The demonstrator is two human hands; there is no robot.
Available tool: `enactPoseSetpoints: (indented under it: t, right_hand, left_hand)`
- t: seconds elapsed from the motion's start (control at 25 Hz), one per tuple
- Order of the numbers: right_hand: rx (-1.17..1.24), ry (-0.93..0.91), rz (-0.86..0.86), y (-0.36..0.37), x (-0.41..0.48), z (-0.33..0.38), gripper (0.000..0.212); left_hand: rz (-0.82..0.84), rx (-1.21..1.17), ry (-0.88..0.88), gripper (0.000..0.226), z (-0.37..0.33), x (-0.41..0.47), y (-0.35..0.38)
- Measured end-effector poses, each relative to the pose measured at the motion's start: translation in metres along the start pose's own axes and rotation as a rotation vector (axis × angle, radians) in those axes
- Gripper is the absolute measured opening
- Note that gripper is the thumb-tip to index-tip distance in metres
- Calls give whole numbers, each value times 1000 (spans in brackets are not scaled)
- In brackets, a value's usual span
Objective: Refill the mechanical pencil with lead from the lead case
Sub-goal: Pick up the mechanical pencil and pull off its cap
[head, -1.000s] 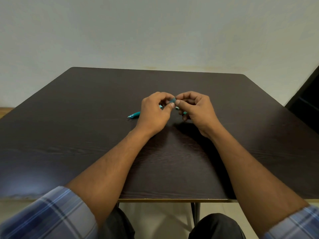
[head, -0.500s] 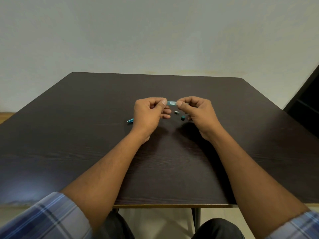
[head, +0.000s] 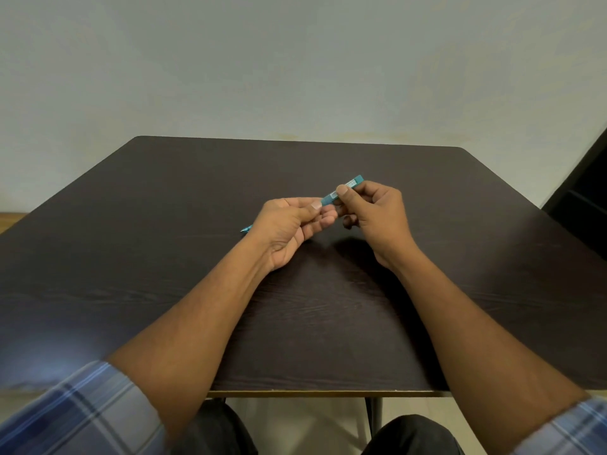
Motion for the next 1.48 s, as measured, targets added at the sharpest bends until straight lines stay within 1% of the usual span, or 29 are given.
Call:
enactPoseSetpoints:
  t: [0.16,0.28,0.52,0.64,0.76,0.88,1.0,1.16,1.24,1.36,1.48]
  right_hand:
    - [147,92,-13,-5,3,-6,15]
    - [210,127,-26,-7,4,-9,14]
    - [167,102,-3,-5,2,-6,17]
    - [157,88,-1,-3,2,-4,22]
    - [143,78,-12,-3,2,-4,22]
    - [164,90,-23,-5,2,-4,21]
    - [193,107,-46,-6,2,-5,11]
    - [217,143,-74,-10,2,-8,3]
    - [210,157,-48,-8,2,-9,3]
    - [218,178,1,-5,1,-10,6]
    - [199,182,75,-2,0,-9,9]
  left_hand:
    - [44,-70,5,20,-2,-2,6]
    - [52,-66,5,22,-2,-2,6]
    - [52,-21,-5,12,0,-3,3]
    - [37,-12,-4,10,1,-2,1]
    - [21,-6,10,9,0,-1,0]
    - [7,11,59,14,-3,-1,0]
    - [-28,60,113,17,-9,0,-3]
    - [-72,206,229,10,-17,-1,-7]
    - [-93,272,298,7,-22,-2,-9]
    - [-157,329,387,8,-30,-2,-14]
    - [-210,331,426,5,-36,-3,-17]
Point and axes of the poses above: each hand's wrist, its own x-axis towards the middle knuckle, its own y-axis out of the palm, z = x × y, the point moved 8 cm from there along x, towards the middle knuckle, and after that the axes turned 5 degrees about y, right-handed, at the moved point
